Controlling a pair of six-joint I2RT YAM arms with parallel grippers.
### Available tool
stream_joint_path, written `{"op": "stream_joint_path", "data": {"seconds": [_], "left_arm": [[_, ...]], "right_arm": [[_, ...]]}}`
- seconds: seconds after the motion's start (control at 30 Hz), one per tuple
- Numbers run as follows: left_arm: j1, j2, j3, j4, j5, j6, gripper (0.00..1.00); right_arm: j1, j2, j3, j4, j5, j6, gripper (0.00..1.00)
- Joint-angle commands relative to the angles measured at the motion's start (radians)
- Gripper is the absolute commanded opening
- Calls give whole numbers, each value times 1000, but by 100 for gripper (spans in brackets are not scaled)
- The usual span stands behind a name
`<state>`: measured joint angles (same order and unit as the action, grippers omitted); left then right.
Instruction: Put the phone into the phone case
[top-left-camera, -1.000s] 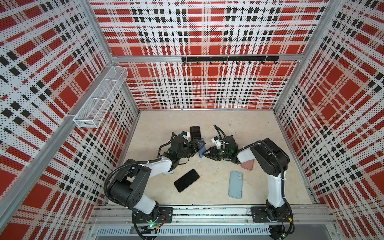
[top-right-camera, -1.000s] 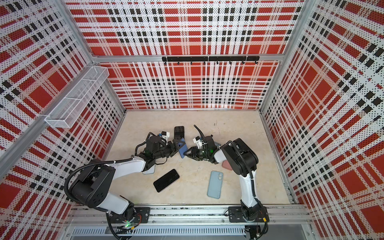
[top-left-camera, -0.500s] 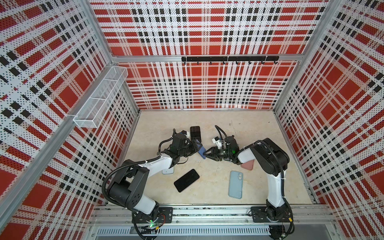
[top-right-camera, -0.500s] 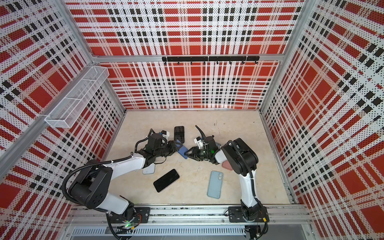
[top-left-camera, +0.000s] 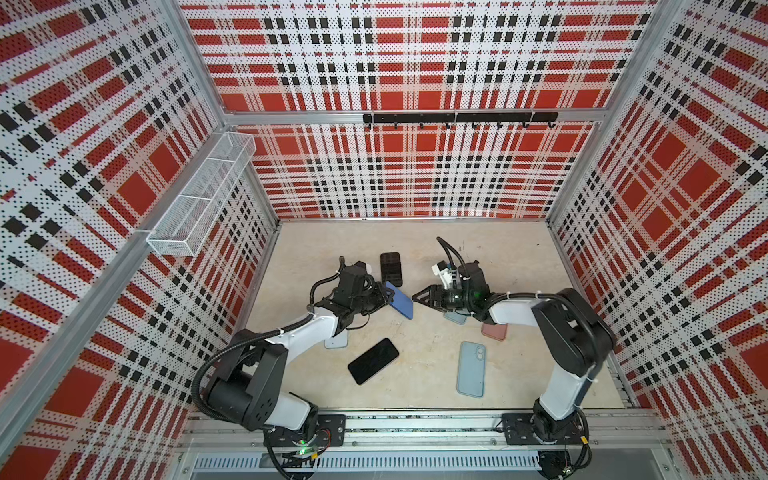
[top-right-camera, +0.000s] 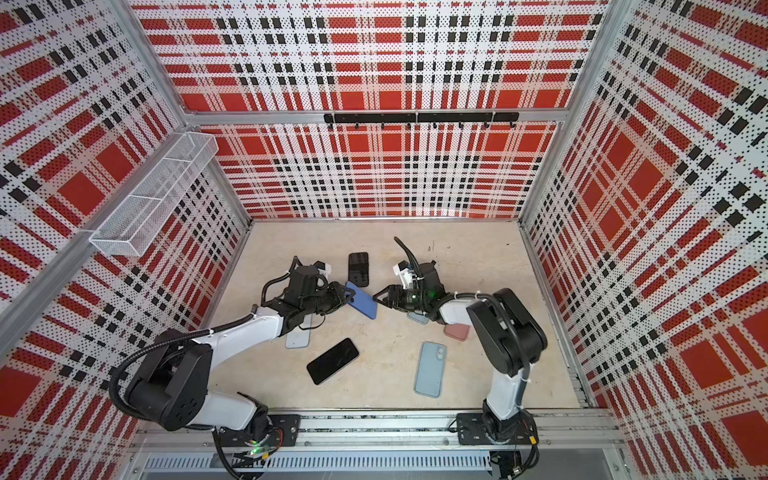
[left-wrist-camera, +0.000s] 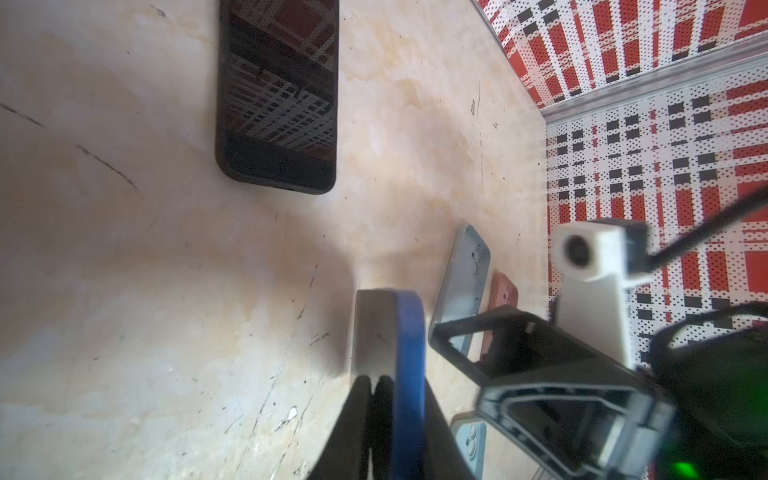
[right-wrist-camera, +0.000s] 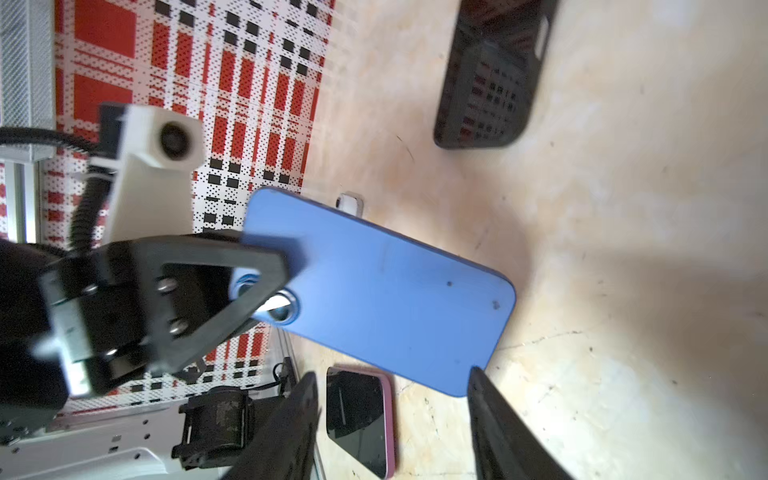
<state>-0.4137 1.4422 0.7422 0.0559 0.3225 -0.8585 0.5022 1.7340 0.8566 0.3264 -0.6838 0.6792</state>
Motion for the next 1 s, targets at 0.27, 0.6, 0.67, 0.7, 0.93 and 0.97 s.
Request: {"op": "stream_joint_path", "data": {"seconds": [0.27, 0.6, 0.67, 0.7, 0.93, 0.97], "left_arm": [[33, -41, 134, -131, 33, 31, 7], [39, -64, 169, -137, 135, -58, 7], [40, -68, 169, -142, 150, -77, 7], [41, -70, 169, -149, 156, -84, 7], [46, -100, 175, -173, 176, -106, 7], [47, -104, 176, -180, 174, -105, 7]], "right_arm": [[132, -376, -76, -242, 491, -640, 55], [406, -333, -314, 262, 835, -1118, 57], [439, -290, -316, 341, 873, -1151, 58], [451, -267, -313, 372, 894, -1163, 59], [483, -96, -281, 566, 1048, -1211, 65], [483, -79, -276, 585, 1071, -1212, 65]]}}
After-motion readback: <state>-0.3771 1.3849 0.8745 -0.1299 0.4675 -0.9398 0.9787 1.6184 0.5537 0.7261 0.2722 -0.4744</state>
